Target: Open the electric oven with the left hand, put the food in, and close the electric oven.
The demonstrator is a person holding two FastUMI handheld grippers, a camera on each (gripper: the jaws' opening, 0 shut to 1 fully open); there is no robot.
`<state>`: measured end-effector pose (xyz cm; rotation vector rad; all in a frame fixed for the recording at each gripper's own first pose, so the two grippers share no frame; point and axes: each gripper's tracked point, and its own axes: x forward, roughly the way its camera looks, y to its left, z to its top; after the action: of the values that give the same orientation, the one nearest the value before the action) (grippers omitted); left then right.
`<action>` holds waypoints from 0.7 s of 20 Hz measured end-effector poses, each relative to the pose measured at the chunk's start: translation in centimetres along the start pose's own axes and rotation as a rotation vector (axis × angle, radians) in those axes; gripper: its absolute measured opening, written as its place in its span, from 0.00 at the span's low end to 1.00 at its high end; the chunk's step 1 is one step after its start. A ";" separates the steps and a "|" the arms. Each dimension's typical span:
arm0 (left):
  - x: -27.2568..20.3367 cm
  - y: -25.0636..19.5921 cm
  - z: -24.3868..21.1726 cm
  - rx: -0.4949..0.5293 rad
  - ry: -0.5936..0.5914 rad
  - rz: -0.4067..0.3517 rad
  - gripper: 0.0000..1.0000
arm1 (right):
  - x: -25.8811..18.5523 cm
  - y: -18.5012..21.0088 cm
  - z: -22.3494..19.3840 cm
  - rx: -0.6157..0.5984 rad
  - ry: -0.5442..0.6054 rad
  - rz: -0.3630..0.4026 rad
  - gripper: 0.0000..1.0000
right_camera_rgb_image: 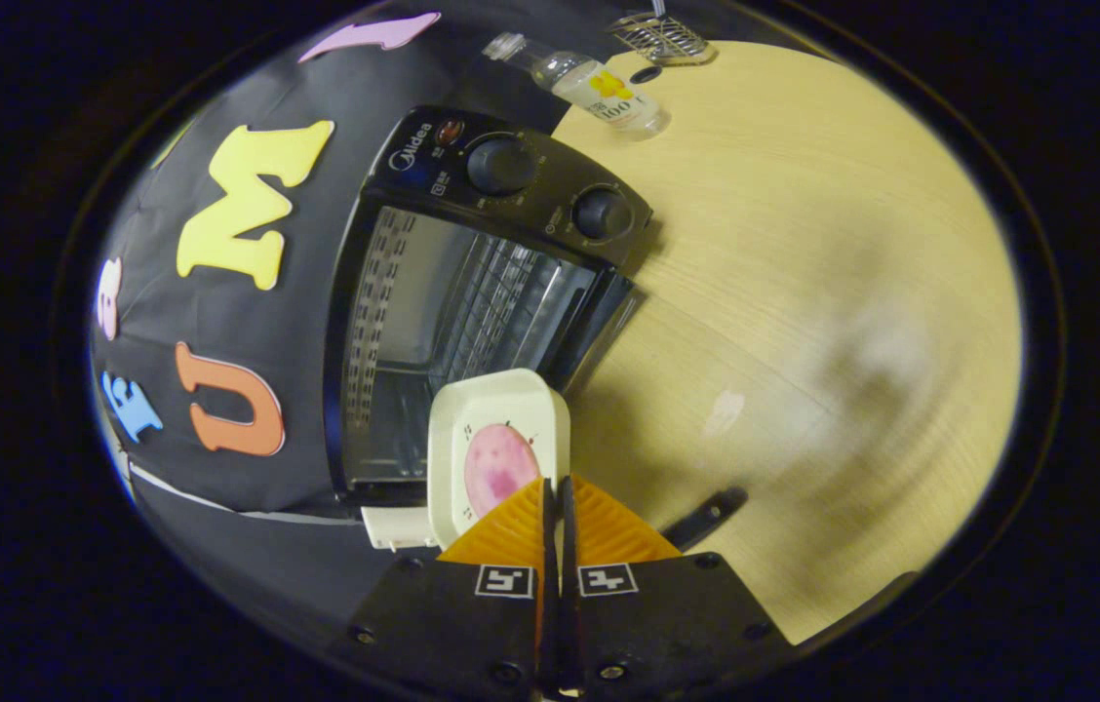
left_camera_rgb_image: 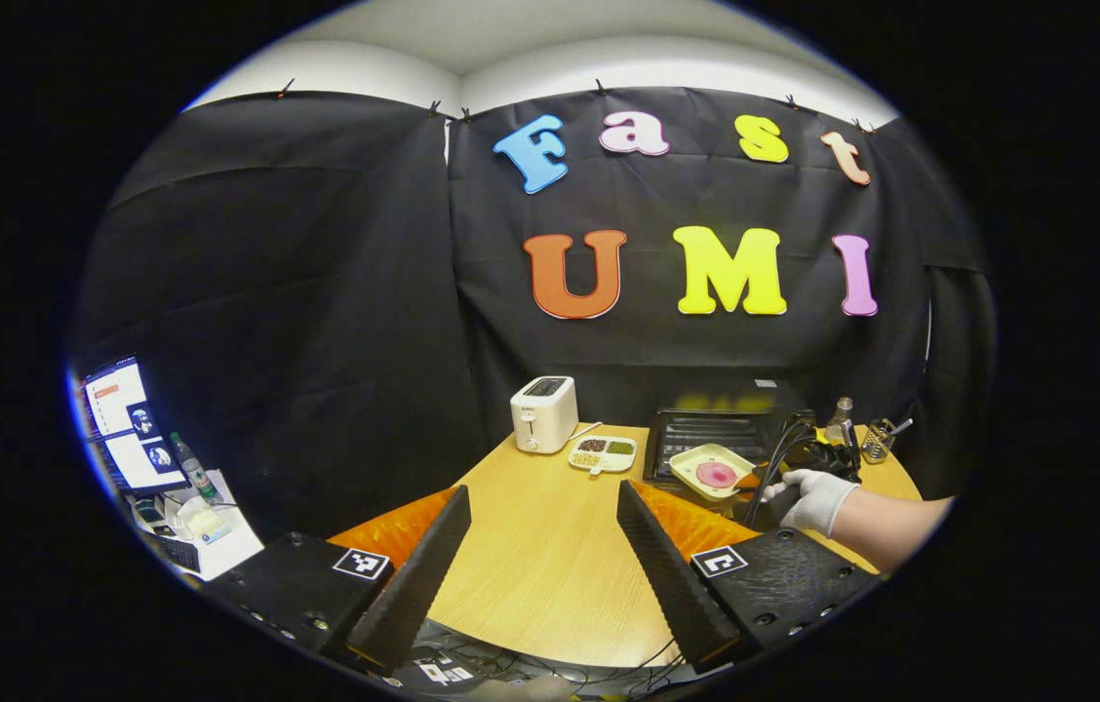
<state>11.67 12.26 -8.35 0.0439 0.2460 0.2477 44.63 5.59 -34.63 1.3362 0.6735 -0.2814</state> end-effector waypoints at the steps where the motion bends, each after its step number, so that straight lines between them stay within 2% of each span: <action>1: 0.5 0.0 0.0 -0.005 0.004 0.012 0.97 | 0.6 0.5 0.7 -0.010 -0.008 0.004 0.00; 3: 1.4 -0.1 0.2 -0.015 0.005 0.035 0.96 | 1.7 1.5 2.2 -0.036 -0.030 0.018 0.04; 7: 2.8 -0.5 0.1 -0.022 0.022 0.068 0.96 | 3.7 3.3 4.4 -0.055 -0.064 0.061 0.01; 8: 3.0 -0.7 0.1 -0.019 0.024 0.074 0.96 | 4.2 3.4 4.7 -0.059 -0.067 0.065 0.05; 9: 3.3 -0.8 0.2 -0.014 0.027 0.082 0.97 | 4.7 3.4 5.0 -0.064 -0.070 0.064 0.02; 10: 3.5 -0.9 0.2 -0.010 0.029 0.092 0.96 | 5.2 3.5 5.4 -0.071 -0.076 0.065 0.06; 11: 3.5 -0.9 0.2 -0.006 0.033 0.098 0.96 | 5.3 3.4 5.6 -0.073 -0.081 0.071 0.03; 14: 3.3 -0.9 0.4 0.004 0.034 0.116 0.96 | 5.3 4.1 6.2 -0.067 -0.090 0.107 0.12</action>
<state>15.12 12.18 -8.77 0.0583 0.2779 0.3639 52.79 1.62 -34.01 1.2833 0.5294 -0.2296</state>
